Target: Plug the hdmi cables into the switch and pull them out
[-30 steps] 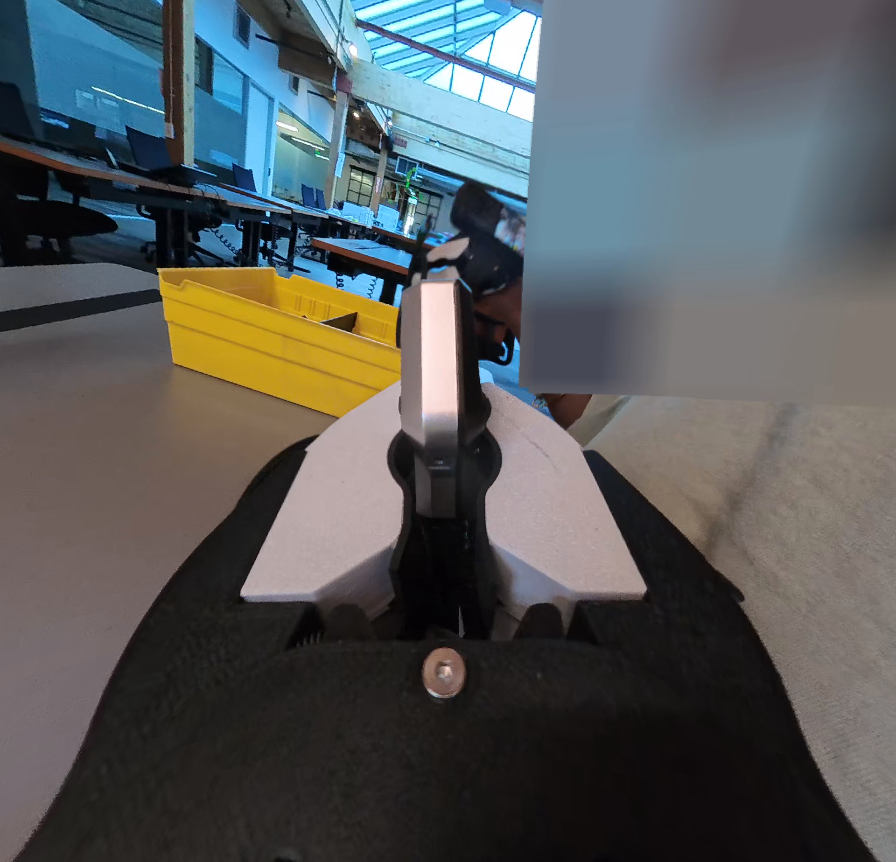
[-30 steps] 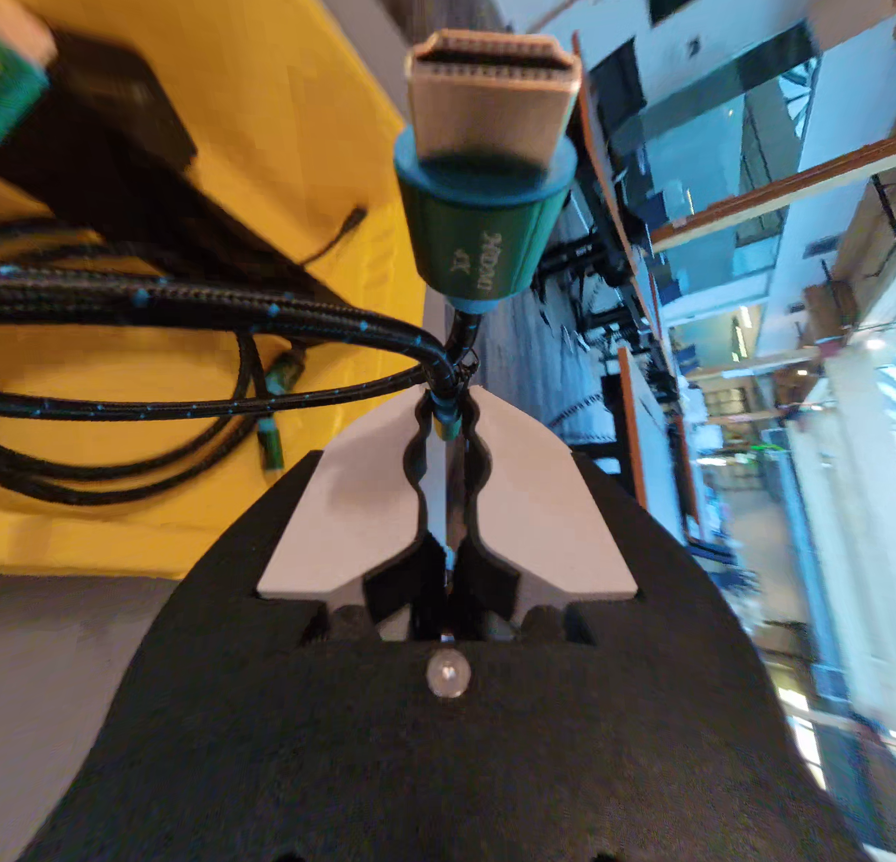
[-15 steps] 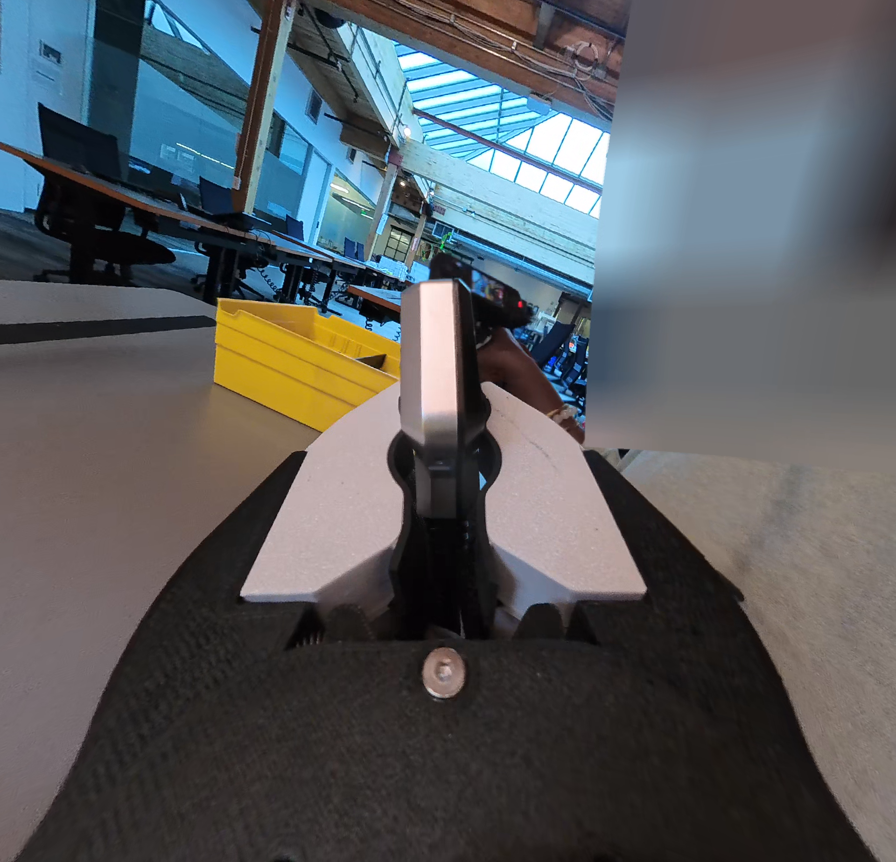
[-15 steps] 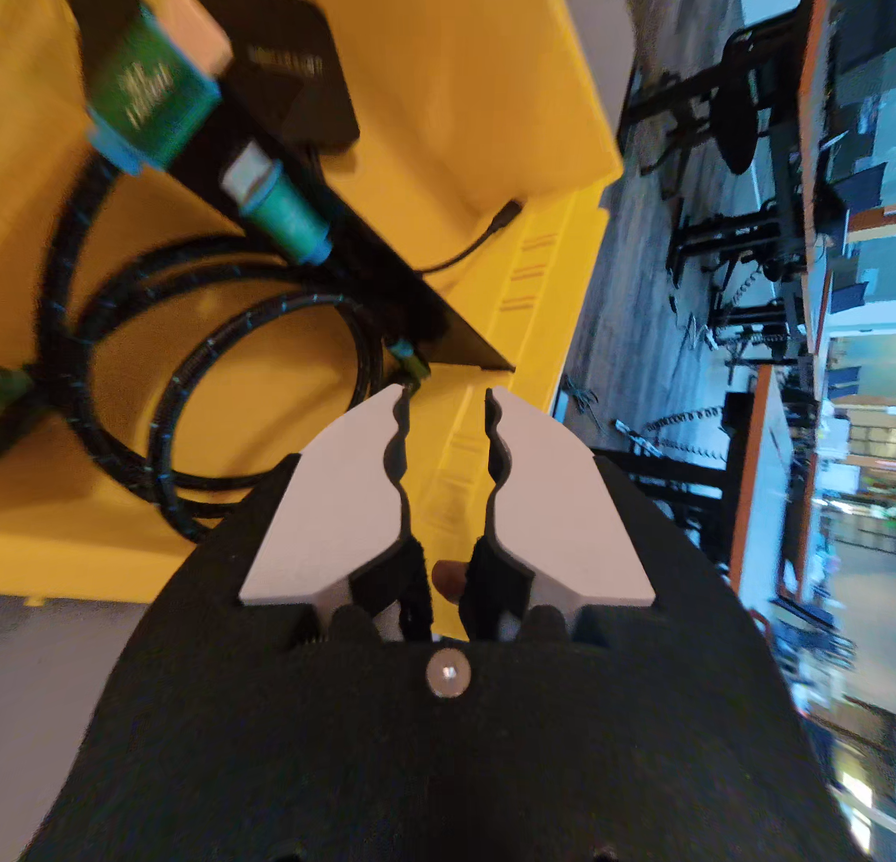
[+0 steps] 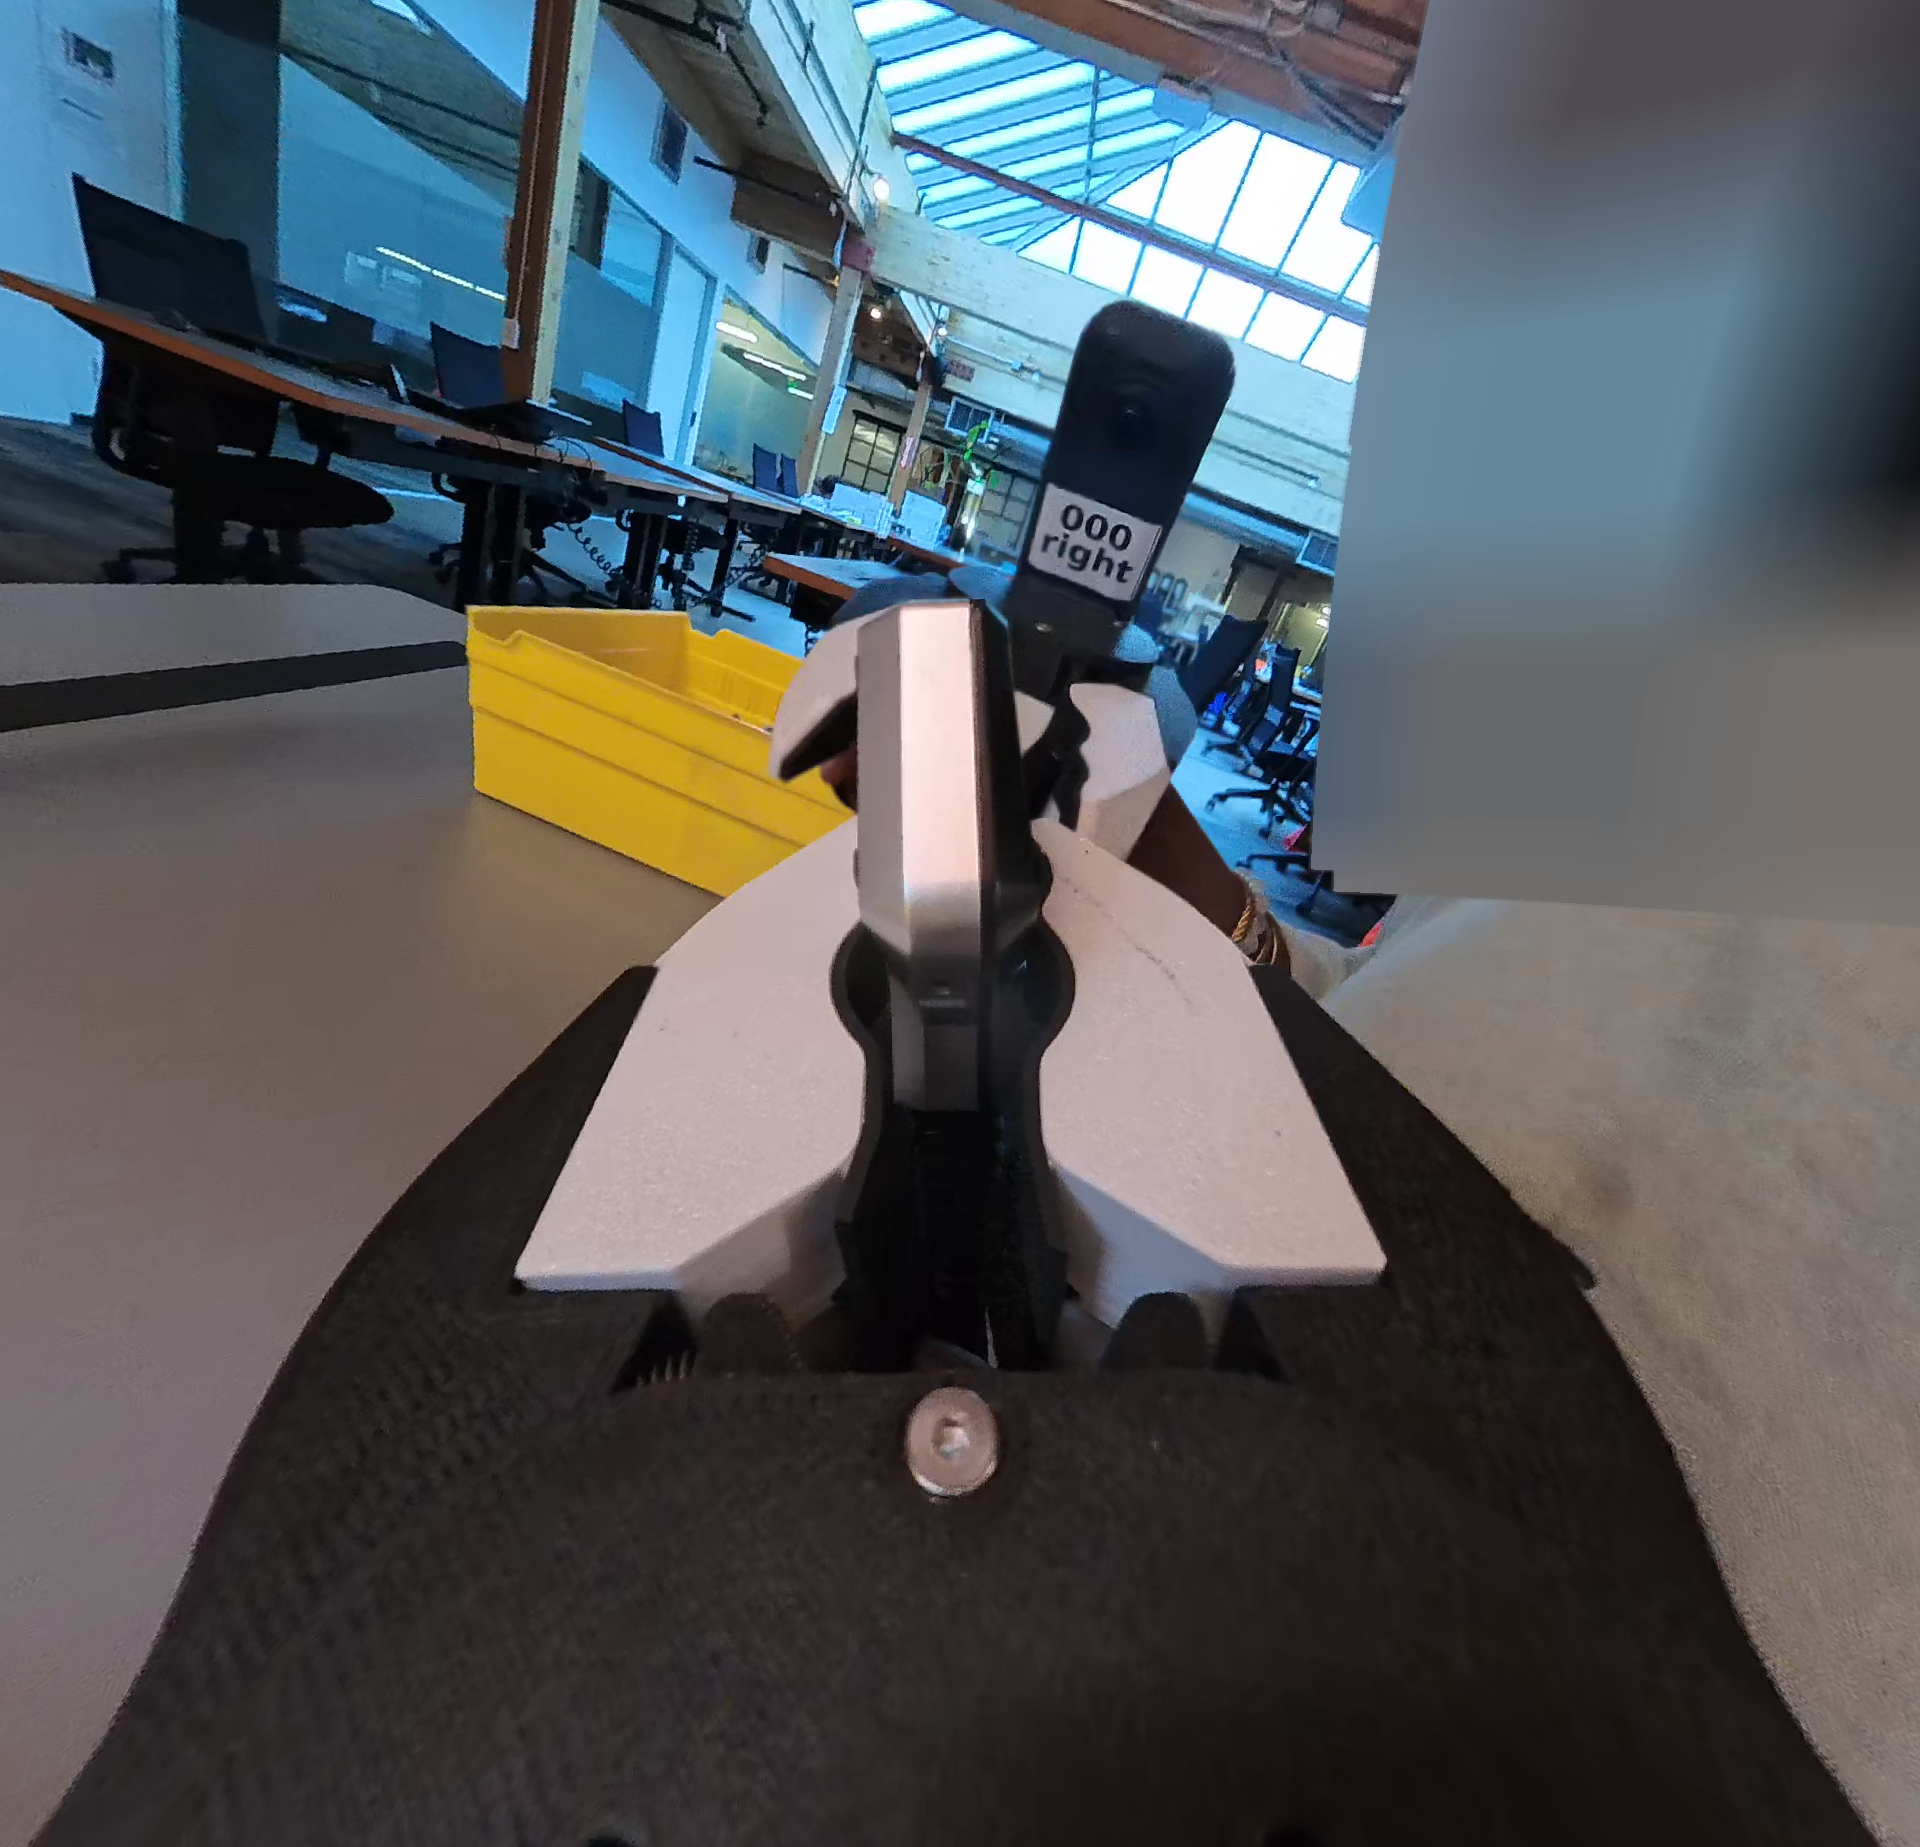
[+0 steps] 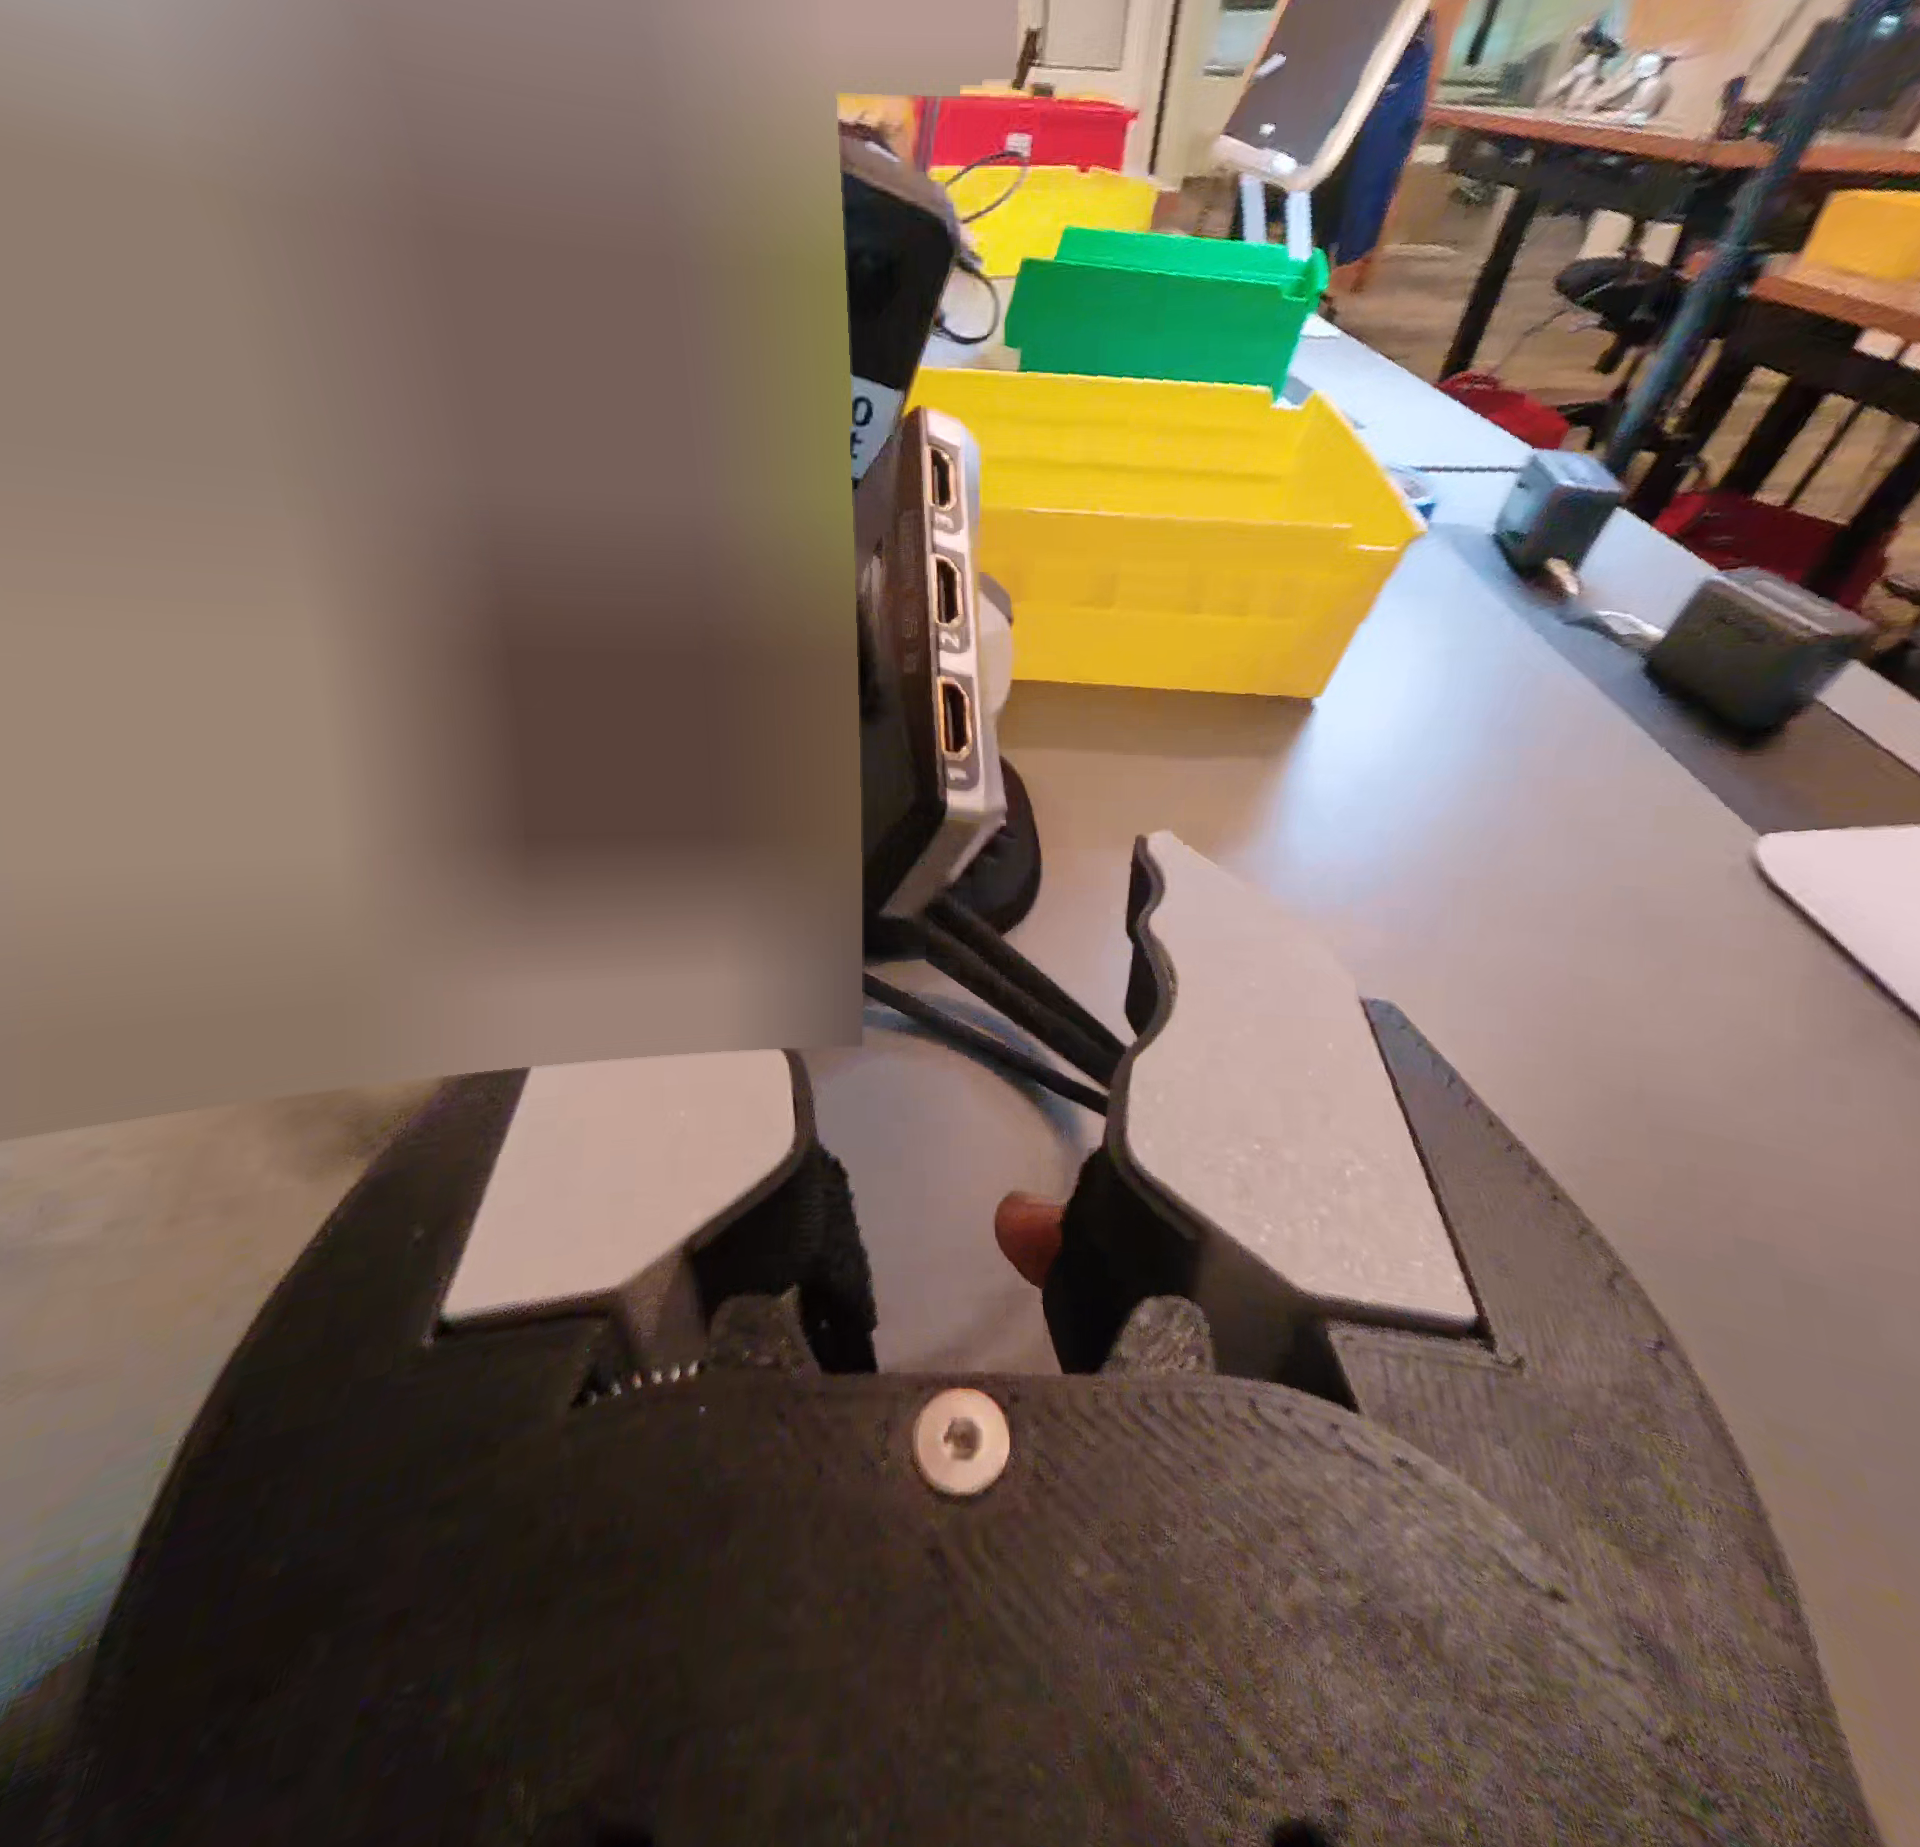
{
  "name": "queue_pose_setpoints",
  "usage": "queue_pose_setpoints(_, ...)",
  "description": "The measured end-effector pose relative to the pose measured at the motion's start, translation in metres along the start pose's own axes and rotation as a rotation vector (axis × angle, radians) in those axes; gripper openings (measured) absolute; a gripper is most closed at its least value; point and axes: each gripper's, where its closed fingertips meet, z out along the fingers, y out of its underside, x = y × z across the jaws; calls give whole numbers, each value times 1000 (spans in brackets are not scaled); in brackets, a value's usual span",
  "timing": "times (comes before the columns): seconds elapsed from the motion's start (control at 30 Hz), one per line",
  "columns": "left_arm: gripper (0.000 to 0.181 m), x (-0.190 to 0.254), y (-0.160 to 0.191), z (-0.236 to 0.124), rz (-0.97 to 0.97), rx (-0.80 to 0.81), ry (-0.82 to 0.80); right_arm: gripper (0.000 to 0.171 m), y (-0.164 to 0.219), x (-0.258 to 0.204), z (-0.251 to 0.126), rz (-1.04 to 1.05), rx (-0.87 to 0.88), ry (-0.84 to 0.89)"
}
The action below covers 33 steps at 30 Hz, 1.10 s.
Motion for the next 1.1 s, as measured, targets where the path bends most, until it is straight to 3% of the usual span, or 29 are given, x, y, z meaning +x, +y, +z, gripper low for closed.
queue_pose_setpoints(0.03,22,1,1,0,7,-12,-4,59,0,-3,8,-9,7,-23)
queue_pose_setpoints(0.17,22,5,7,2,27,-52,-5,31,-1,-14,21,-53,22,-89)
queue_pose_setpoints(0.37,23,15,4,2,57,-54,44,27,-6,-21,18,-126,73,-95)
queue_pose_setpoints(0.63,38,29,-10,2,178,-15,89,25,-20,-21,15,-418,78,-1)
queue_pose_setpoints(0.7,54,22,-20,-3,232,41,3,23,-25,-20,12,-452,81,8)
queue_pose_setpoints(0.83,55,20,-40,-22,287,149,-63,22,-31,-9,2,-483,81,75)
queue_pose_setpoints(1.1,55,-22,-43,-49,320,252,-312,21,-46,17,-25,-649,17,332)
